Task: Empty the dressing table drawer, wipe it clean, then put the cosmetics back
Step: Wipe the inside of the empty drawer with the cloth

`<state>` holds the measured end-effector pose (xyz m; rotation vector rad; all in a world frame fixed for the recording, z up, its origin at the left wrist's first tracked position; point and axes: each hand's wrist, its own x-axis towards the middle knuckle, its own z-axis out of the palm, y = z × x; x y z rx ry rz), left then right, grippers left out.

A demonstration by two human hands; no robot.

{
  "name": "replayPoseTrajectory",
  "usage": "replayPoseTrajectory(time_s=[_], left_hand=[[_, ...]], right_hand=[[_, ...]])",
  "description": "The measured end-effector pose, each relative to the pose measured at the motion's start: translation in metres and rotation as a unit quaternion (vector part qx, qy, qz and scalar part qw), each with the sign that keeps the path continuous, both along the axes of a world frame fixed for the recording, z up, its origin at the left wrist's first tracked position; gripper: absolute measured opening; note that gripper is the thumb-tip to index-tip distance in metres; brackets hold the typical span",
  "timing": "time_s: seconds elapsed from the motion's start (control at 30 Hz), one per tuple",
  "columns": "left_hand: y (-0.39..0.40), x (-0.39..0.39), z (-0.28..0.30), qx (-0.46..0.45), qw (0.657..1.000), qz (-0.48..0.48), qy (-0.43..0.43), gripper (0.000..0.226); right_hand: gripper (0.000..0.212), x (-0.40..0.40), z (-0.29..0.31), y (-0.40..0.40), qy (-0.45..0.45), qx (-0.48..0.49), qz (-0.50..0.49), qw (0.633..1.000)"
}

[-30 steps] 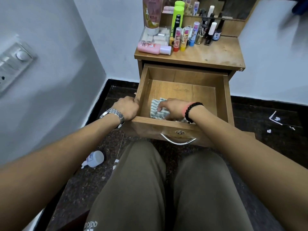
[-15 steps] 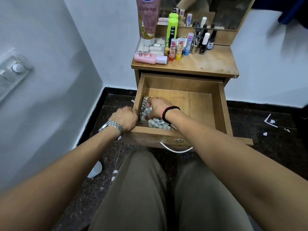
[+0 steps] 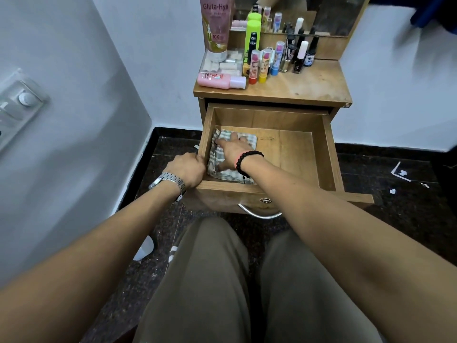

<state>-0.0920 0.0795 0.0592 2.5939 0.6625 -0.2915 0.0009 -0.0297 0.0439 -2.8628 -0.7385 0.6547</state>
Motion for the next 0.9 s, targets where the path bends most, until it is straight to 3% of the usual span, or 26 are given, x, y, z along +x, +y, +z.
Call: replayPoseTrajectory(time_s=[0.07, 0.13, 0.37, 0.43, 0.5, 0.53, 0.63, 0.9], left_hand=[[0.0, 0.0, 0.0, -0.002, 1.0, 0.003, 0.002, 0.044], [-0.001, 0.0, 0.0, -0.004, 1.0, 0.004, 0.004, 0.044], [-0.001, 0.001, -0.001, -0.005, 1.0, 0.004, -0.002, 0.042], [0.0, 0.001, -0.003, 0.001, 1.0, 0.003, -0.001, 0.042], [0.001, 0.001, -0.005, 0.005, 1.0, 0.002, -0.001, 0.043], [0.001, 0.001, -0.006, 0.006, 1.0, 0.003, -0.001, 0.043], [0.001, 0.003, -0.007, 0.009, 1.0, 0.006, -0.003, 0.044], [0.002, 0.003, -0.006, 0.01, 1.0, 0.002, 0.0, 0.043]], right_hand=[[0.081, -0.001, -0.001, -0.002, 0.028, -0.032, -0.009, 0.999], [0.074, -0.007, -0.009, -0.004, 0.074, -0.049, -0.007, 0.996], [0.077, -0.01, 0.019, -0.006, 0.072, -0.102, 0.131, 0.983], [0.059, -0.01, 0.027, -0.007, 0.084, -0.094, 0.149, 0.981], [0.021, -0.01, 0.028, -0.008, 0.101, -0.095, 0.165, 0.977], [0.022, -0.012, 0.027, -0.008, 0.109, -0.099, 0.179, 0.973], [0.053, -0.017, 0.027, -0.009, 0.129, -0.115, 0.208, 0.963], [0.063, -0.015, 0.027, -0.013, 0.126, -0.098, 0.244, 0.956]])
